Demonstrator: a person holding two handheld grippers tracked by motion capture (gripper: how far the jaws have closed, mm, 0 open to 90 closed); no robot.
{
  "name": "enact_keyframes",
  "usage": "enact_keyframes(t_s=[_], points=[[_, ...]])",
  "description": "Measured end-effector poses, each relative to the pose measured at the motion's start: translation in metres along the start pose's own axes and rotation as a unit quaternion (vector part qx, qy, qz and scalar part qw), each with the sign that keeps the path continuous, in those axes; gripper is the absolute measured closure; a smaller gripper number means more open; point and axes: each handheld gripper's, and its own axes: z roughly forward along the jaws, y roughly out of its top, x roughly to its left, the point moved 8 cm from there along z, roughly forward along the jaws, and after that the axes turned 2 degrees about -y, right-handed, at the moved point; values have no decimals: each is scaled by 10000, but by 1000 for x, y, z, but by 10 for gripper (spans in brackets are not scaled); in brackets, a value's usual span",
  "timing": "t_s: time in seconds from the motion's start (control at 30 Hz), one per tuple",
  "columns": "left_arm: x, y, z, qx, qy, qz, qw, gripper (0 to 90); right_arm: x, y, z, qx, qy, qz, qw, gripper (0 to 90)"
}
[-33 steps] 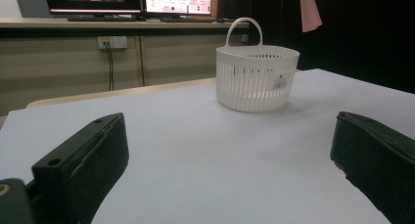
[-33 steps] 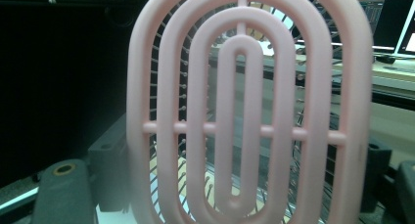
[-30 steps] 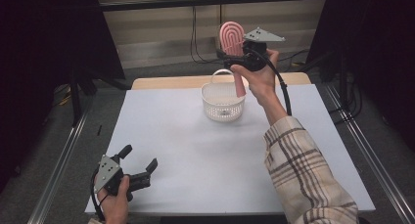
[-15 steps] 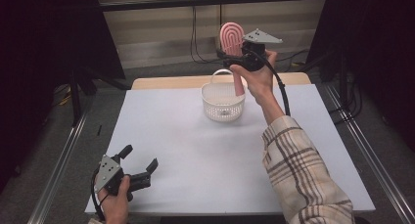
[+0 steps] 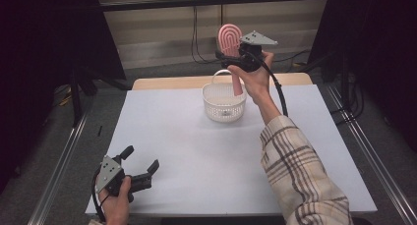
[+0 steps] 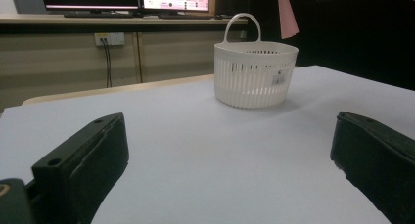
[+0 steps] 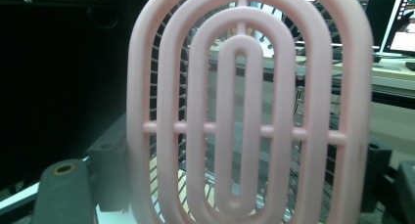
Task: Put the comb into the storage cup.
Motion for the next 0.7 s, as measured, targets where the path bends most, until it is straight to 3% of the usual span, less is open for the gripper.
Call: enact_keyframes(t_s=[0.7], points=[[0,1,0,-28,1,-15,10000,9,-3,-25,12,121,25,133,9998,200]])
